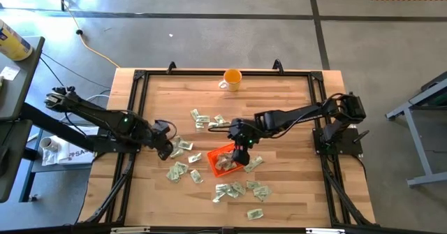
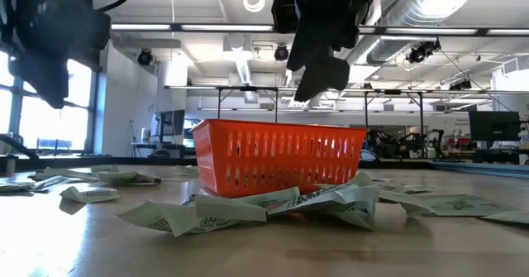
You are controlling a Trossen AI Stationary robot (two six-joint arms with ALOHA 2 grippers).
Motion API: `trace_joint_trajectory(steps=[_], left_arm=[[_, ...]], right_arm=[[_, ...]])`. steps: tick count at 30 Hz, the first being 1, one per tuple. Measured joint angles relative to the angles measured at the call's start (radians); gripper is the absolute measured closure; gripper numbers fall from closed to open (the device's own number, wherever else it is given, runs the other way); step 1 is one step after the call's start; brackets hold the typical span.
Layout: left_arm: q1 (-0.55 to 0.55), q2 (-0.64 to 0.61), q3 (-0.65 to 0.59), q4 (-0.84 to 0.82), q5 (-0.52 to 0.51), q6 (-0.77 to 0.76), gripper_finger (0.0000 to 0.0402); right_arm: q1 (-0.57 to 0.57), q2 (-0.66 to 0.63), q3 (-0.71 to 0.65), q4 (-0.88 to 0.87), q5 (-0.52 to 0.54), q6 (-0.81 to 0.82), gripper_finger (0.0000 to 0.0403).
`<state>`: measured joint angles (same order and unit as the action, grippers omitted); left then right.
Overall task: Pick and place Stevia / Truvia into bins
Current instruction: Put the stevia packet into the bin
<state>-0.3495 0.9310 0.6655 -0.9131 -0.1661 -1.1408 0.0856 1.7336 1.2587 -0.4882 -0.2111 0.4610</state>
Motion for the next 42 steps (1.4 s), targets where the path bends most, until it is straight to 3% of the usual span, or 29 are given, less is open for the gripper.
trace_joint_trajectory(steps=[7, 15, 20, 25, 29, 37, 42], left_arm=[[-0.017, 0.108, -0.023, 0.011, -0.058, 0.161, 0.0171], [-0.017, 0.293, -0.068, 0.031, -0.062, 0.160, 0.0135], [-0.017, 0.366, -0.068, 0.056, -0.078, 0.184, 0.0138], [-0.006, 0.395, -0.096, 0.145, -0.094, 0.205, 0.0184], [0.043, 0.391, -0.142, 0.218, -0.036, 0.206, 0.0236], [0.137, 0.379, -0.105, 0.178, 0.048, 0.279, 0.0376], [0.156, 0.354, 0.017, 0.143, 0.027, 0.306, 0.0359]], right_arm=[[-0.003, 0.000, 0.000, -0.001, 0.065, -0.031, 0.0111], [-0.003, 0.000, 0.000, -0.004, 0.093, -0.050, 0.0111], [-0.008, -0.001, 0.000, -0.010, 0.097, -0.060, 0.0111], [-0.021, -0.001, 0.000, -0.014, 0.123, -0.083, 0.0111], [-0.036, -0.001, 0.000, -0.016, 0.132, -0.096, 0.0111], [-0.060, -0.001, 0.000, -0.055, 0.127, -0.096, 0.0111], [-0.060, -0.002, 0.000, -0.071, 0.126, -0.108, 0.0111]])
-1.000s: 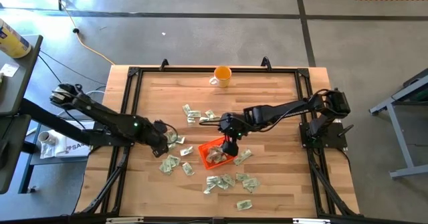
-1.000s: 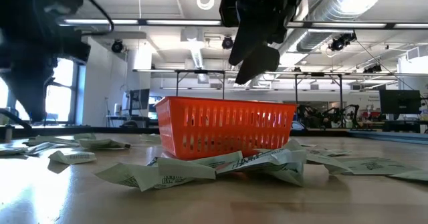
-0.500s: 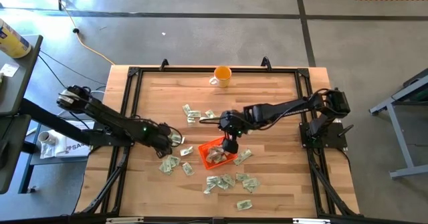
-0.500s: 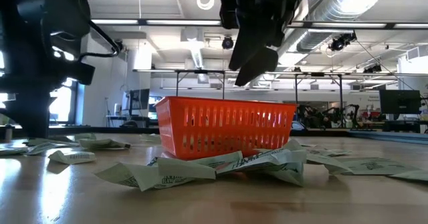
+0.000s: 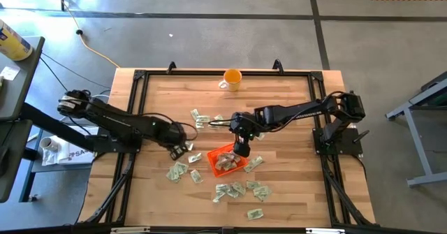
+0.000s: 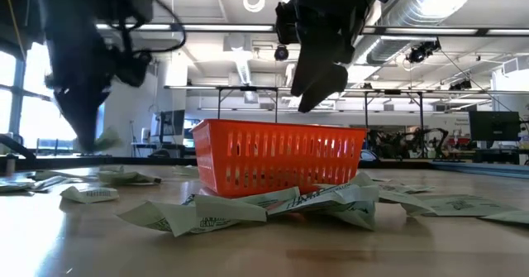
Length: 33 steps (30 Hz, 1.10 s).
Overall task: Pick and place Stevia / Truvia into bins
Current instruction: Put the stevia packet into the bin
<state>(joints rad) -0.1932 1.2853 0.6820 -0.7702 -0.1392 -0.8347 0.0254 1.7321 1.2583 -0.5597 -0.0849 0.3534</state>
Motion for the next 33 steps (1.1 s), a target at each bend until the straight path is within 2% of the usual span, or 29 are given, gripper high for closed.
trace_joint_trajectory(steps=[3, 6, 8, 12, 19, 25, 30, 33], left_arm=[[-0.003, 0.001, 0.096, 0.010, -0.001, 0.027, 0.0344], [-0.003, 0.000, 0.183, 0.078, -0.002, 0.068, 0.0365], [-0.003, 0.001, 0.212, 0.167, -0.002, 0.099, 0.0379], [0.006, 0.031, 0.218, 0.395, 0.039, 0.150, 0.0376], [-0.008, 0.237, 0.219, 0.725, 0.178, 0.125, 0.0284], [-0.025, 0.367, 0.249, 0.704, 0.200, 0.020, 0.0223], [-0.040, 0.352, 0.297, 0.702, 0.297, -0.021, 0.0184], [-0.070, 0.315, 0.335, 0.700, 0.303, -0.036, 0.0174]], right_arm=[[0.003, -0.005, 0.000, -0.014, 0.000, -0.019, 0.0111], [0.005, -0.029, 0.000, -0.051, 0.004, -0.023, 0.0111], [0.009, -0.058, 0.000, -0.095, 0.022, -0.029, 0.0111], [0.027, -0.143, 0.000, -0.238, 0.110, -0.022, 0.0111], [0.105, -0.327, 0.000, -0.521, 0.307, 0.111, 0.0111], [0.234, -0.434, -0.038, -0.562, 0.305, 0.255, 0.0111], [0.360, -0.444, -0.145, -0.541, 0.279, 0.331, 0.0111], [0.415, -0.436, -0.247, -0.440, 0.267, 0.339, 0.0111]])
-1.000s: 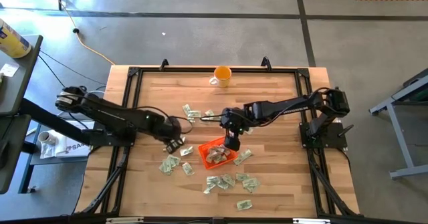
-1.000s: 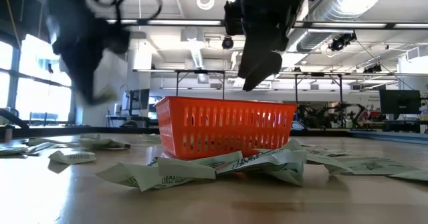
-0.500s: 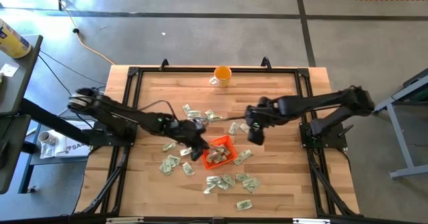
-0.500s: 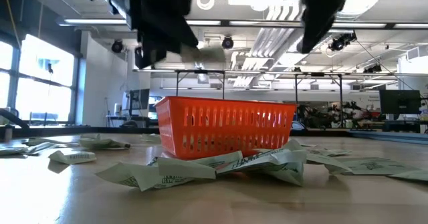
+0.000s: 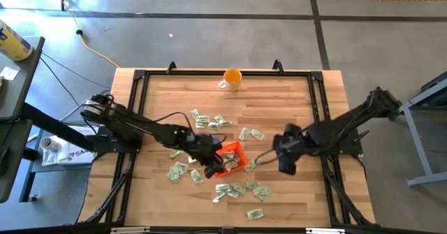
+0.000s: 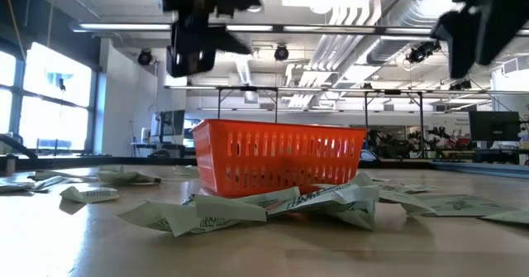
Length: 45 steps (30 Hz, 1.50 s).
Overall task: Pick and place Stevia / Truvia into bins
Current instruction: Put the stevia packet into the bin
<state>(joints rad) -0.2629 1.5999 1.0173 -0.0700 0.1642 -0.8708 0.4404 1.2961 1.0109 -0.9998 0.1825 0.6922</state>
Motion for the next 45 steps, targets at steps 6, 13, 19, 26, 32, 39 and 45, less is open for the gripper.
trace_joint_trajectory(steps=[6, 13, 19, 26, 32, 39, 45], left_arm=[[-0.074, -0.042, 0.047, -0.124, 0.008, -0.023, 0.0182], [-0.173, -0.119, 0.049, -0.144, -0.082, -0.120, 0.0192], [-0.216, -0.197, 0.049, -0.147, -0.138, -0.130, 0.0192], [-0.215, -0.266, 0.049, -0.161, -0.147, -0.125, 0.0192], [-0.215, -0.303, 0.048, -0.264, -0.182, -0.105, 0.0192], [-0.215, -0.307, 0.047, -0.350, -0.219, -0.104, 0.0192], [-0.215, -0.307, 0.048, -0.358, -0.212, -0.106, 0.0192]], right_arm=[[0.026, 0.001, -0.212, 0.423, -0.001, -0.065, 0.0111], [-0.050, 0.053, -0.364, 0.777, 0.016, -0.316, 0.0111], [-0.107, 0.168, -0.372, 0.805, -0.023, -0.484, 0.0111], [-0.120, 0.277, -0.368, 0.853, -0.077, -0.543, 0.0111], [-0.125, 0.305, -0.367, 0.888, -0.107, -0.535, 0.0129], [-0.193, 0.306, -0.368, 0.882, -0.191, -0.536, 0.0225], [-0.266, 0.308, -0.368, 0.872, -0.242, -0.513, 0.0295]])
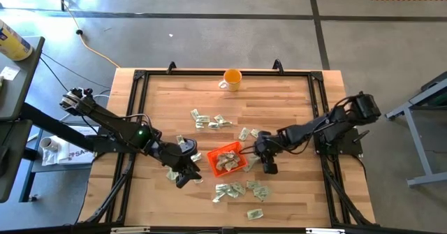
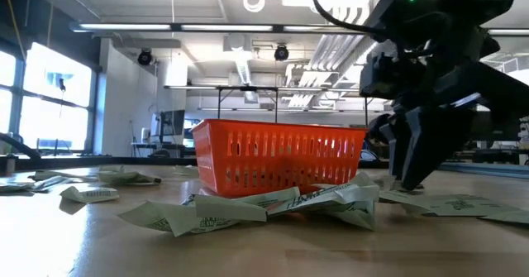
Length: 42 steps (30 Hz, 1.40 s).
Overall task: Pick and place Stevia / Truvia into bins
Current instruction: Put the stevia packet into the bin
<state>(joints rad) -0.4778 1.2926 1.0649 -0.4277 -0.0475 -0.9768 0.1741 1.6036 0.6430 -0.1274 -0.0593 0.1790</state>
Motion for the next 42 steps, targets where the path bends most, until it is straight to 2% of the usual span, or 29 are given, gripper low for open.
trace_joint_trajectory(steps=[7, 9, 13, 16, 18, 21, 25, 29, 32, 35, 39, 42], left_arm=[[0.000, 0.000, 0.000, -0.002, 0.008, -0.001, 0.0192], [0.000, 0.000, 0.000, -0.002, 0.008, -0.001, 0.0192], [0.000, 0.000, 0.000, -0.004, 0.007, 0.000, 0.0192], [0.000, 0.000, 0.000, -0.025, -0.006, 0.001, 0.0192], [0.000, 0.000, 0.000, -0.027, -0.022, 0.002, 0.0192], [0.000, 0.000, 0.000, -0.034, -0.050, 0.003, 0.0192], [0.020, 0.000, 0.000, -0.065, -0.098, -0.017, 0.0192], [0.064, -0.010, 0.000, -0.093, -0.096, -0.023, 0.0192], [0.094, -0.024, 0.001, -0.141, -0.090, -0.023, 0.0192], [0.110, -0.032, 0.001, -0.157, -0.079, -0.031, 0.0192], [0.111, -0.027, 0.001, -0.140, -0.043, -0.037, 0.0192], [0.111, -0.017, 0.000, -0.144, 0.006, -0.093, 0.0192]], right_arm=[[-0.024, -0.028, 0.000, -0.113, 0.001, 0.088, 0.0387], [-0.015, -0.057, -0.001, -0.182, 0.029, 0.119, 0.0393], [0.003, -0.160, -0.011, -0.270, 0.148, 0.208, 0.0383], [0.002, -0.253, 0.005, -0.199, 0.192, 0.253, 0.0394], [0.002, -0.284, 0.030, -0.159, 0.171, 0.258, 0.0396], [0.000, -0.273, 0.089, -0.087, 0.137, 0.257, 0.0381], [0.000, -0.164, 0.202, -0.031, 0.088, 0.214, 0.0363], [0.000, -0.014, 0.337, -0.053, 0.006, 0.210, 0.0354], [0.001, 0.071, 0.432, -0.157, -0.022, 0.196, 0.0341], [0.003, 0.117, 0.496, -0.270, 0.041, 0.175, 0.0318], [0.005, 0.111, 0.530, -0.398, 0.135, 0.183, 0.0273], [0.024, 0.094, 0.521, -0.489, 0.263, 0.184, 0.0239]])
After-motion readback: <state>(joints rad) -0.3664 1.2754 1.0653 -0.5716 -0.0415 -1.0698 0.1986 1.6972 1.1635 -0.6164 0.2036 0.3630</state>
